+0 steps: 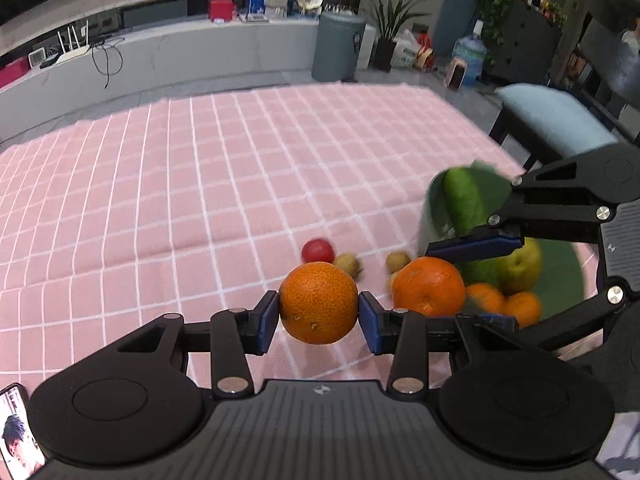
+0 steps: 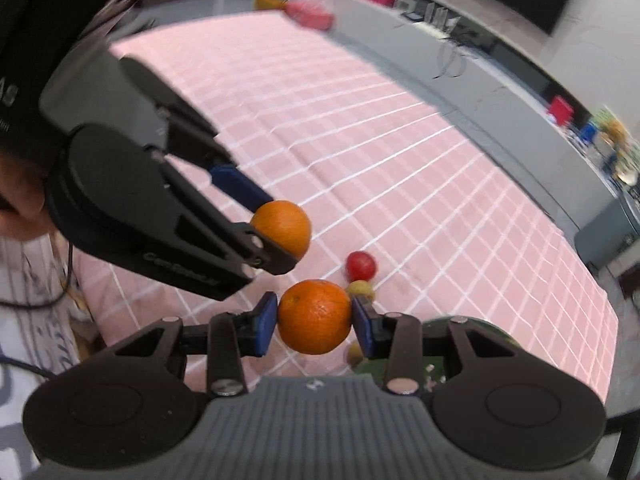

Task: Organize fruits
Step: 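Lower both oranges into the colander and open both tools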

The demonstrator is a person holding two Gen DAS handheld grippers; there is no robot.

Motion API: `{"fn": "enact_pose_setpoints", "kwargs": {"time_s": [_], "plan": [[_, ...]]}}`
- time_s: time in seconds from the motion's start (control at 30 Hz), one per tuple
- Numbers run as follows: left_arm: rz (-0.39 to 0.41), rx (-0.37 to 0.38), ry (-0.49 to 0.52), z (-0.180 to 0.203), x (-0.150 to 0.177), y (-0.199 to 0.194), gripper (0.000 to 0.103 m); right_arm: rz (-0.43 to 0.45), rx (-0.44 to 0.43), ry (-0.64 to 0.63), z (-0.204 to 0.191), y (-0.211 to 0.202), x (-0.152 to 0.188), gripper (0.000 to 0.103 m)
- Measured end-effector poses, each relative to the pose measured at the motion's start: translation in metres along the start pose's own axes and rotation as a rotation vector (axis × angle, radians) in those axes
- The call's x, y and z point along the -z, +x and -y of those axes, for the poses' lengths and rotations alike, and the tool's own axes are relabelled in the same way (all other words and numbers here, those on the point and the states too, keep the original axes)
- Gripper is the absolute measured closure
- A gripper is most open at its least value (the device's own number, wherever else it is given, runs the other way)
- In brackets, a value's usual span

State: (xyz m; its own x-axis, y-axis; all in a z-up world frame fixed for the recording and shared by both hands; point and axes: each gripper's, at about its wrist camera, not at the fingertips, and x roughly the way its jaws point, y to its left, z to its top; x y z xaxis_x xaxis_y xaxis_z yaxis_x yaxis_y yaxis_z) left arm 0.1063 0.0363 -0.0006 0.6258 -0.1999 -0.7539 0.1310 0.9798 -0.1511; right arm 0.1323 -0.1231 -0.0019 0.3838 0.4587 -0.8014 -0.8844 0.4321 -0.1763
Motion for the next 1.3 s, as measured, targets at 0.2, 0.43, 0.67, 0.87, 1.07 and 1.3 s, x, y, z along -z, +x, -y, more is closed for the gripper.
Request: {"fn": "enact_pose_setpoints", "kwargs": {"time_s": [0.2, 0.43, 0.67, 0.87, 1.07, 1.3], "plan": [[0.042, 0.056, 0.044, 0.033, -0.018, -0.017, 0.055, 0.043, 0.045, 0.120, 0.022, -0.039, 0.017, 0.066], [0.023, 0.088, 0.168, 0.083, -0.035, -0.001, 0.055, -0.002, 0.124, 0.188, 0.049, -0.053, 0.047, 0.066], [-0.034, 0.070, 0.278, 0.121, -0.040, 0.032, 0.055, -0.048, 0.153, 0.249, 0.084, -0.041, 0.075, 0.066], [-0.069, 0.048, 0.320, 0.133, -0.041, 0.055, 0.055, -0.072, 0.157, 0.259, 0.106, -0.026, 0.088, 0.066], [-0.093, 0.025, 0.337, 0.135, -0.041, 0.067, 0.055, -0.060, 0.155, 0.250, 0.115, -0.020, 0.088, 0.065], [-0.113, 0.016, 0.349, 0.136, -0.040, 0.076, 0.055, -0.050, 0.153, 0.250, 0.121, -0.015, 0.086, 0.065]]}}
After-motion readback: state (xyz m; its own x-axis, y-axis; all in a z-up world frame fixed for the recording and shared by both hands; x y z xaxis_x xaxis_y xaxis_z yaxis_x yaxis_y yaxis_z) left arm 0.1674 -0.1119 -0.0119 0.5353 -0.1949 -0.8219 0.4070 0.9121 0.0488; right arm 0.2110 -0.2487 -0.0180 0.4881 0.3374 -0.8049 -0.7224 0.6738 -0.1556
